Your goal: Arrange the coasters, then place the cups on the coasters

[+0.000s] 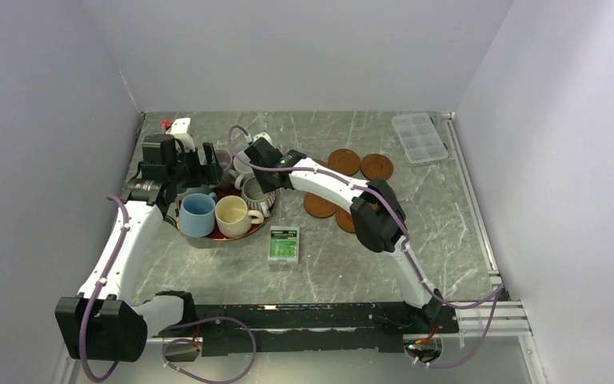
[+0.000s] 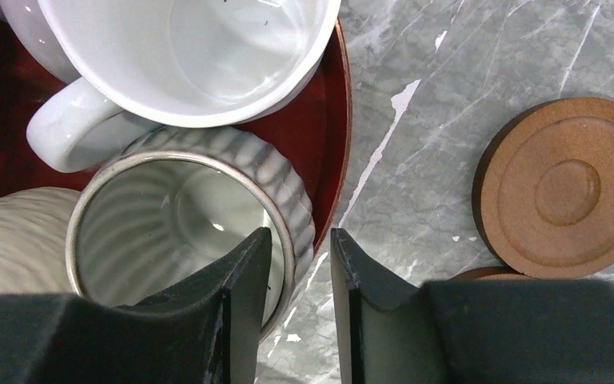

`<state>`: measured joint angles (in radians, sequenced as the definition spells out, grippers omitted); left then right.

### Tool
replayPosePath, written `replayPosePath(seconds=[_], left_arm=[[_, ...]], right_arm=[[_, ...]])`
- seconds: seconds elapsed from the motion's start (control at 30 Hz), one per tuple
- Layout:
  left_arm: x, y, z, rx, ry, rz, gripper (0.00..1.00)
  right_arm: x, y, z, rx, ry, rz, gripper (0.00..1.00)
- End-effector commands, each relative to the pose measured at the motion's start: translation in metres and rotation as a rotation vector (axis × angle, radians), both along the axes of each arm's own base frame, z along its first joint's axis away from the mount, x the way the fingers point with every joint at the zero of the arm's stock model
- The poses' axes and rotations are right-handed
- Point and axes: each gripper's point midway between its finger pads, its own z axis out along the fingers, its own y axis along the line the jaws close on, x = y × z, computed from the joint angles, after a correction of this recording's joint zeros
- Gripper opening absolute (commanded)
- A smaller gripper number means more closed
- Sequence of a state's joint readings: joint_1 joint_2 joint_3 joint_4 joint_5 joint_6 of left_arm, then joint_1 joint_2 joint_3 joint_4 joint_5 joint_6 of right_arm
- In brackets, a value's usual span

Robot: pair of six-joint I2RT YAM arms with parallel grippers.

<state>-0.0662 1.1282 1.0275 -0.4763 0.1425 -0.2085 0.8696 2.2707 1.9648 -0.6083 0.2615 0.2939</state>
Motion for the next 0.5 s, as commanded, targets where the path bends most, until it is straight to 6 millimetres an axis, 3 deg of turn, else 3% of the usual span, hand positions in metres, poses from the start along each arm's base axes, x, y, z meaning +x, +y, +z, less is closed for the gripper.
replayPosePath(seconds=[0.0, 0.47], left_arm=[[0.0057, -0.0050, 0.0229, -0.027, -0.058, -0.008, 0.93], [0.0058, -0.0053, 0.0233, -0.028, -0.060, -0.010, 0.93]], right_arm=[[0.0088, 0.0047, 0.0136, 0.011, -0.040, -0.007, 0.35], [0.0081, 0.0096, 0.0083, 0.018, -0.033, -0.020, 0.16]])
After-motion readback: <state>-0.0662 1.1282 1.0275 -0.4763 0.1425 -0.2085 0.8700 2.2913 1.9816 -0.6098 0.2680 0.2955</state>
